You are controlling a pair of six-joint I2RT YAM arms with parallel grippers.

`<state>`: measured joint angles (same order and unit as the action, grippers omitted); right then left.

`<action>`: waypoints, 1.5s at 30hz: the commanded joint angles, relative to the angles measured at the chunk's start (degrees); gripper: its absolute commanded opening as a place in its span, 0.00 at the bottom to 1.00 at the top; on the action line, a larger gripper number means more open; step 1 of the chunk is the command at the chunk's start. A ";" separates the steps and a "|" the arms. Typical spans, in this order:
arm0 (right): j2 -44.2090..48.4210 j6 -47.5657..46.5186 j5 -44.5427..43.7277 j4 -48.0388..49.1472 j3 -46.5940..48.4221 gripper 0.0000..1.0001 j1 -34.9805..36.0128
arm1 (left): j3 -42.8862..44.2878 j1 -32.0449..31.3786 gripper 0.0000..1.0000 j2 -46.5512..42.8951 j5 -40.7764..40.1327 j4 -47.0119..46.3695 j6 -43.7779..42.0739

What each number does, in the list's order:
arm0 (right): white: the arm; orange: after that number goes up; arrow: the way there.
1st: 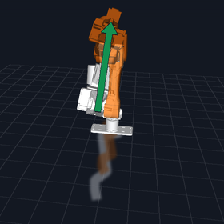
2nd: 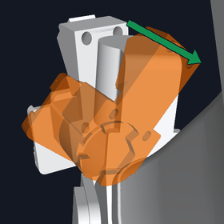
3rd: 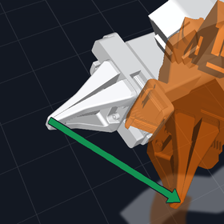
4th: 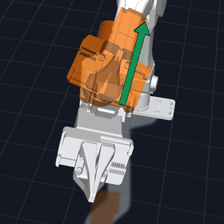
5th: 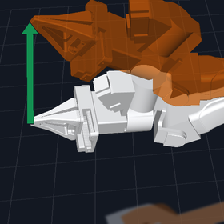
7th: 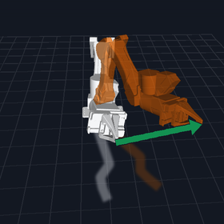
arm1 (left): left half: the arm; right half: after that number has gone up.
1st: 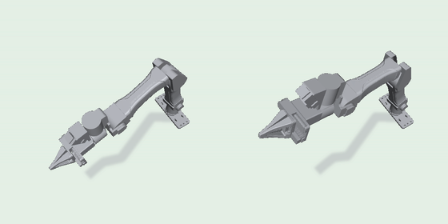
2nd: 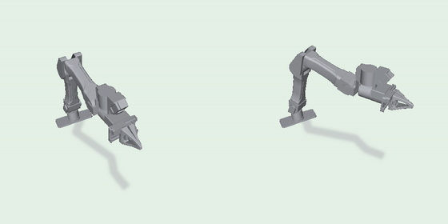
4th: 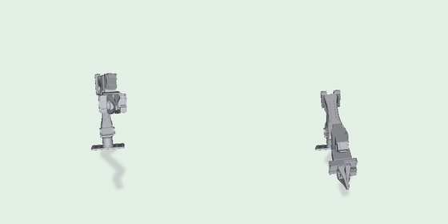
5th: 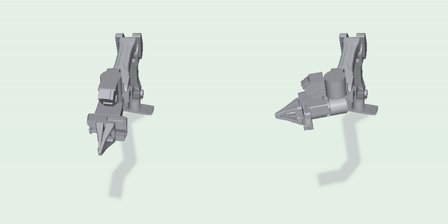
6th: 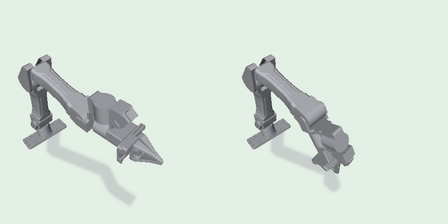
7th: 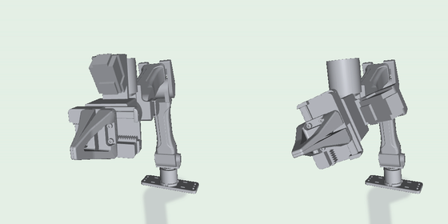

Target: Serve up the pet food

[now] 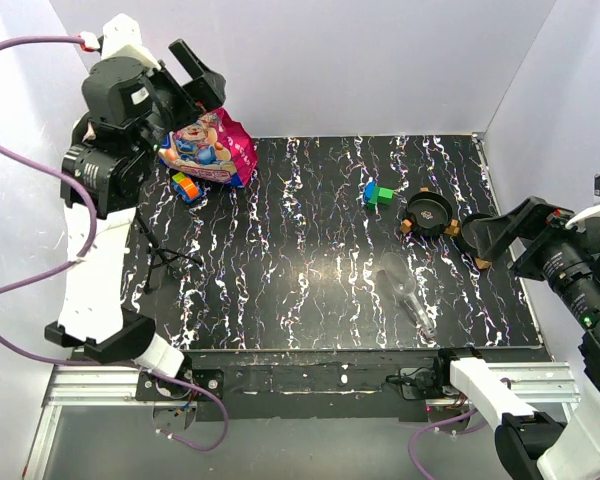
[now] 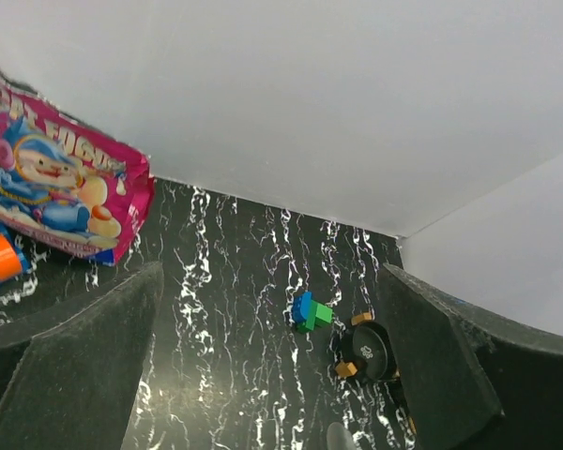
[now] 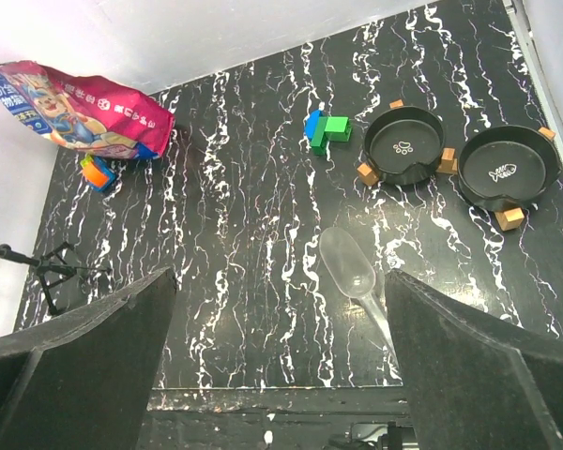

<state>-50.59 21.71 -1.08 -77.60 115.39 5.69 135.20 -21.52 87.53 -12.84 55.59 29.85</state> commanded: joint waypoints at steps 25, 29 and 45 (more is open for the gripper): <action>-2.76 -2.29 -2.17 2.19 -0.61 0.99 -0.15 | 8.94 18.35 0.93 27.42 2.65 1.72 29.40; -3.38 -2.29 -2.26 1.93 -0.35 0.99 -0.07 | 11.75 18.35 0.89 31.82 0.10 1.45 29.04; -3.82 -2.47 -5.51 1.67 -0.96 0.99 -0.15 | 10.88 17.48 0.79 39.74 -13.26 -12.17 21.30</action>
<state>-53.80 19.49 -5.06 -77.49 114.56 5.69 145.58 -3.60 128.16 -22.59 47.09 52.86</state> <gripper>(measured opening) 0.984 0.816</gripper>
